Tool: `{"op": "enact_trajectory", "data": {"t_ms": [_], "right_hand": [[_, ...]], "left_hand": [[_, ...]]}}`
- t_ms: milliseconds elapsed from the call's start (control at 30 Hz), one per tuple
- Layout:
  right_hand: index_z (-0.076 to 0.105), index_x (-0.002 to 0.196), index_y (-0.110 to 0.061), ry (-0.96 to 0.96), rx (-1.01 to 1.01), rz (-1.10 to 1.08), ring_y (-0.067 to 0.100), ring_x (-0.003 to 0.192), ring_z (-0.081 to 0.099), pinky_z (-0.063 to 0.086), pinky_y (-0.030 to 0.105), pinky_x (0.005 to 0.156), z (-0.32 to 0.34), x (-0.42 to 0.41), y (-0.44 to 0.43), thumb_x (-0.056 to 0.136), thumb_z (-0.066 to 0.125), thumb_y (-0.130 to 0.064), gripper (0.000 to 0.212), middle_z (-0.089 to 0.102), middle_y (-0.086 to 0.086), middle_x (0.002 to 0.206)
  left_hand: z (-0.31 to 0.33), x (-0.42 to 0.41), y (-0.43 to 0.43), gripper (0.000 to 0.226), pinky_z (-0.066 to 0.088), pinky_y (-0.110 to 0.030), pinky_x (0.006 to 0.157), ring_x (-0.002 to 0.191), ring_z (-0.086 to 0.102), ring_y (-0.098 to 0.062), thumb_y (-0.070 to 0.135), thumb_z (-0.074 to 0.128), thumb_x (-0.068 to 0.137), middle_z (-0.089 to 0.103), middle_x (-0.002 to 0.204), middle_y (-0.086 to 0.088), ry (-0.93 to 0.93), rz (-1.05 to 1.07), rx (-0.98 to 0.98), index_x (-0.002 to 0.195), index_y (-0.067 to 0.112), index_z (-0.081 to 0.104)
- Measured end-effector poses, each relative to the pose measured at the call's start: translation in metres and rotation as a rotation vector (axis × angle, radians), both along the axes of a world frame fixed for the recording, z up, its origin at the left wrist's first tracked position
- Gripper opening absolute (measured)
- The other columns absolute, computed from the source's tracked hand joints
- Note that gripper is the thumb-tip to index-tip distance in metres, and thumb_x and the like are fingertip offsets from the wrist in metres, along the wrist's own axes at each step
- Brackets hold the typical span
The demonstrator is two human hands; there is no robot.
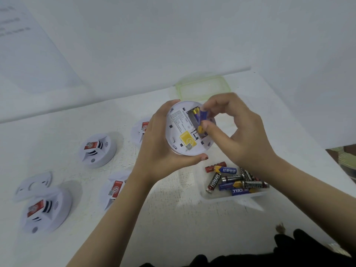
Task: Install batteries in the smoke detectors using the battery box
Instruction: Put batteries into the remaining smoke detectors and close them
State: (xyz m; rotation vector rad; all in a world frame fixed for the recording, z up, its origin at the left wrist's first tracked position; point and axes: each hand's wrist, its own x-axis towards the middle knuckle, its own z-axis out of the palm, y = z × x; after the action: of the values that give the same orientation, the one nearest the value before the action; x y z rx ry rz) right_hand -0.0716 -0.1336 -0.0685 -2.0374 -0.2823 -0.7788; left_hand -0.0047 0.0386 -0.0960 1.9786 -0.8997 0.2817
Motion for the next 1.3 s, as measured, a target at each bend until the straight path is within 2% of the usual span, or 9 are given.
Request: {"op": "enact_trajectory", "data": {"t_ms": [133,300,433,600,800,933,1133,1200,1300], "right_hand": [[0.045,0.103,-0.024,0.047,0.115,0.06,0.005,0.081,0.059,0.049,0.014,0.074,0.009,0.002,-0.003,0.087,0.057,-0.002,0.03,0.056,-0.016,0.096],[0.069,0.1,-0.013,-0.018,-0.331,0.037,0.013,0.077,0.057,0.048,0.024,0.063,0.002,0.005,-0.012,0.088,0.05,-0.008,0.023,0.06,0.001,0.098],[0.069,0.104,-0.007,-0.03,-0.432,-0.018,-0.001,0.075,0.043,0.038,0.009,0.069,-0.008,0.004,-0.008,0.087,0.056,-0.007,0.021,0.066,0.004,0.095],[0.069,0.09,0.001,-0.223,-0.465,-0.095,0.024,0.071,0.064,0.052,0.038,0.06,-0.019,-0.001,-0.004,0.087,0.062,-0.002,0.008,0.07,0.013,0.085],[0.073,0.099,-0.002,-0.223,-0.473,0.006,0.02,0.086,0.065,0.05,0.027,0.08,-0.03,-0.002,-0.003,0.085,0.061,-0.005,0.018,0.071,0.008,0.108],[0.07,0.111,-0.016,-0.09,-0.382,0.091,0.021,0.095,0.057,0.043,0.028,0.088,-0.028,0.0,-0.011,0.088,0.06,-0.014,0.026,0.066,-0.001,0.119],[0.041,0.135,-0.05,0.266,-0.058,0.236,0.008,0.138,0.024,0.029,0.03,0.11,-0.019,-0.004,-0.011,0.085,0.056,-0.041,0.053,0.025,-0.011,0.151],[0.038,0.137,-0.049,0.339,0.07,0.36,0.004,0.144,0.008,0.026,0.033,0.115,-0.015,-0.002,-0.013,0.085,0.055,-0.041,0.055,0.019,-0.009,0.155],[0.034,0.139,-0.043,0.305,-0.04,0.377,0.001,0.145,0.002,0.021,0.021,0.115,-0.013,-0.001,-0.017,0.087,0.054,-0.039,0.056,0.016,-0.006,0.157]], "left_hand": [[-0.004,-0.001,0.0,0.097,0.045,-0.048,0.101,0.124,0.051,-0.019,0.053,0.082,0.055,0.05,0.132,0.009,0.031,0.003,-0.023,0.134,0.023,0.037],[-0.005,-0.002,-0.001,0.094,0.045,-0.05,0.101,0.124,0.051,-0.021,0.05,0.085,0.053,0.051,0.132,0.006,0.057,-0.008,-0.047,0.132,0.03,0.038],[-0.008,-0.001,-0.003,0.099,0.044,-0.051,0.1,0.125,0.051,-0.022,0.05,0.086,0.053,0.052,0.132,0.004,0.066,0.001,-0.047,0.134,0.024,0.036],[-0.009,0.001,-0.003,0.096,0.045,-0.053,0.101,0.125,0.051,-0.026,0.055,0.084,0.056,0.051,0.134,-0.006,0.074,-0.043,-0.109,0.133,0.022,0.037],[-0.011,0.0,0.005,0.086,0.048,-0.043,0.101,0.122,0.054,-0.016,0.042,0.087,0.055,0.052,0.128,0.014,0.098,-0.052,-0.148,0.128,0.043,0.041],[-0.01,-0.002,0.01,0.094,0.046,-0.032,0.102,0.122,0.053,-0.012,0.046,0.084,0.053,0.05,0.13,0.01,0.054,0.002,-0.127,0.133,0.029,0.036],[-0.001,-0.01,0.003,0.093,0.047,-0.044,0.1,0.125,0.052,-0.019,0.047,0.086,0.053,0.049,0.133,0.015,0.066,-0.119,-0.155,0.131,0.029,0.038],[0.002,-0.012,0.002,0.094,0.045,-0.035,0.102,0.125,0.051,-0.013,0.043,0.086,0.052,0.046,0.131,0.025,0.066,-0.124,-0.15,0.131,0.029,0.036],[0.004,-0.012,0.002,0.097,0.044,-0.025,0.1,0.125,0.05,-0.009,0.046,0.085,0.053,0.046,0.132,0.023,0.036,-0.107,-0.147,0.133,0.028,0.033]]}}
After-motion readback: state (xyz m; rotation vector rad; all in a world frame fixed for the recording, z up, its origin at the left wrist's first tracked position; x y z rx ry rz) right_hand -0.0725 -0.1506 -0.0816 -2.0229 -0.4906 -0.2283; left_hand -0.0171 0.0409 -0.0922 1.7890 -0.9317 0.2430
